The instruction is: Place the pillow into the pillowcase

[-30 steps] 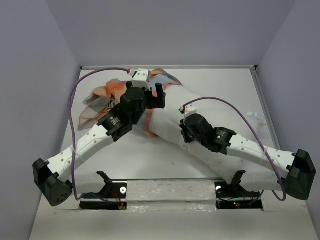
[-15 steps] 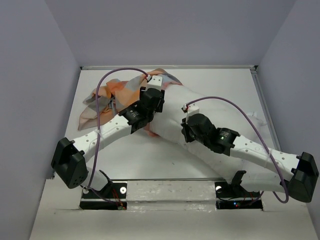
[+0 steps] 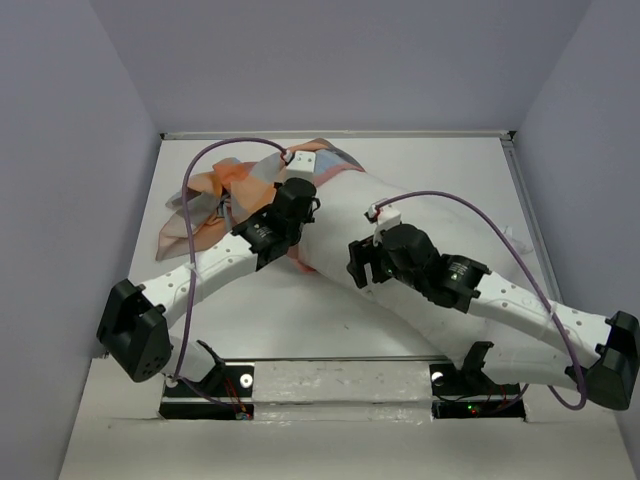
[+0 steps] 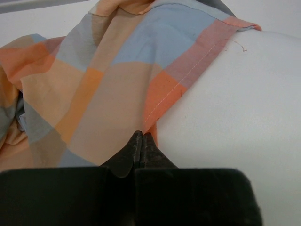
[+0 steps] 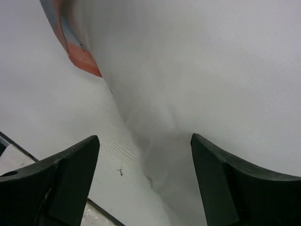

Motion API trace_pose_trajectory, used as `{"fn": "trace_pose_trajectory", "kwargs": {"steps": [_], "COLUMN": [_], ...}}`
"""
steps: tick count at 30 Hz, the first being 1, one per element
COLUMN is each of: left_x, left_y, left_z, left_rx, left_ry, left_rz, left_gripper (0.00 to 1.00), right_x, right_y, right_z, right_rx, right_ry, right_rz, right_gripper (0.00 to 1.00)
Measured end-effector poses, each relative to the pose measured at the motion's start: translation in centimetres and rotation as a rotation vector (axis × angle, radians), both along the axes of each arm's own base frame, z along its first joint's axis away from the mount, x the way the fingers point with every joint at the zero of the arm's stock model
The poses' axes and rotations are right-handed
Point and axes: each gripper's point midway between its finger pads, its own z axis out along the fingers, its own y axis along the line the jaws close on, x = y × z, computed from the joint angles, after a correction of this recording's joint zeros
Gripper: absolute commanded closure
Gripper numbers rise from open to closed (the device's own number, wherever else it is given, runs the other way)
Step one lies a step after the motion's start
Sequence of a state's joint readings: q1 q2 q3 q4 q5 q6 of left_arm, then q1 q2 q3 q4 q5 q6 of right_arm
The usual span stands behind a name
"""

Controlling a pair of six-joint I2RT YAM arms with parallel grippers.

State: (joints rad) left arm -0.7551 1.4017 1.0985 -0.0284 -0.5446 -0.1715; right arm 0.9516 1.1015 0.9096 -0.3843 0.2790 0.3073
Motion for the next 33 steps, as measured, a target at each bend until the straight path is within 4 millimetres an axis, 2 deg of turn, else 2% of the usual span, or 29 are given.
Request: {"fn": "trace_pose_trajectory", "kwargs": {"steps": [3, 5, 7, 9, 11, 13, 14, 15, 17, 19, 21, 23, 25, 27, 29, 33], "left_x": [-0.9, -1.6, -2.1, -2.7, -3.1, -3.4, -3.7, -4.1, -5.0, -5.6, -6.2, -6.8, -7.5, -8.3, -9.3, -10.9], "left_y": [-0.5, -1.2, -1.6, -2.1, -2.3, -2.2, -2.4, -2.8, -3.9, -5.0, -5.9, -7.1, -8.3, -9.3, -10.2, -10.8], "left_z": [0.3, 1.1, 2.1, 3.5, 4.5, 4.9, 5.0, 5.1, 5.4, 5.7, 6.0, 6.9, 8.2, 10.1, 13.3, 15.5], "left_rx": [-0.051, -0.106, -0.154, -0.213, -0.251, -0.278, -0.299, -0.317, -0.367, -0.406, -0.443, -0.49, -0.54, -0.584, -0.64, -0.7], "left_ry": [0.006, 0.003, -0.006, -0.02, -0.031, -0.035, -0.03, -0.023, -0.005, 0.013, 0.027, 0.037, 0.041, 0.033, -0.012, -0.029], "left_rz": [-0.046, -0.089, -0.12, -0.158, -0.178, -0.189, -0.205, -0.228, -0.287, -0.338, -0.388, -0.445, -0.506, -0.555, -0.607, -0.655], "left_gripper": [1.0, 1.0, 1.0, 1.0, 1.0, 1.0, 1.0, 1.0, 1.0, 1.0, 1.0, 1.0, 1.0, 1.0, 1.0, 1.0], "right_x": [0.7, 1.8, 3.1, 4.7, 5.9, 7.0, 7.3, 7.7, 8.1, 6.6, 5.0, 3.3, 2.2, 1.9, 2.5, 4.3], "right_y": [0.8, 2.3, 3.7, 5.3, 6.4, 7.3, 7.6, 8.0, 8.9, 9.4, 8.6, 7.3, 6.4, 6.4, 7.1, 9.0], "right_z": [1.4, 2.8, 3.2, 2.8, 1.4, -1.0, -1.6, -2.1, -1.6, 0.3, 2.8, 6.5, 9.7, 11.6, 11.8, 8.9], "right_rx": [0.0, -0.007, -0.021, -0.041, -0.065, -0.1, -0.106, -0.095, -0.029, 0.113, 0.206, 0.32, 0.409, 0.469, 0.496, 0.509], "right_ry": [-0.03, -0.065, -0.088, -0.111, -0.106, -0.088, -0.088, -0.086, -0.099, -0.143, -0.187, -0.256, -0.317, -0.355, -0.363, -0.294], "right_rz": [0.02, 0.042, 0.05, 0.059, 0.062, 0.073, 0.076, 0.079, 0.108, 0.166, 0.192, 0.213, 0.226, 0.235, 0.229, 0.222], "right_gripper": [0.05, 0.01, 0.01, 0.07, 0.45, 0.77, 0.96, 1.0, 1.0, 1.0, 1.0, 1.0, 1.0, 1.0, 1.0, 1.0]}}
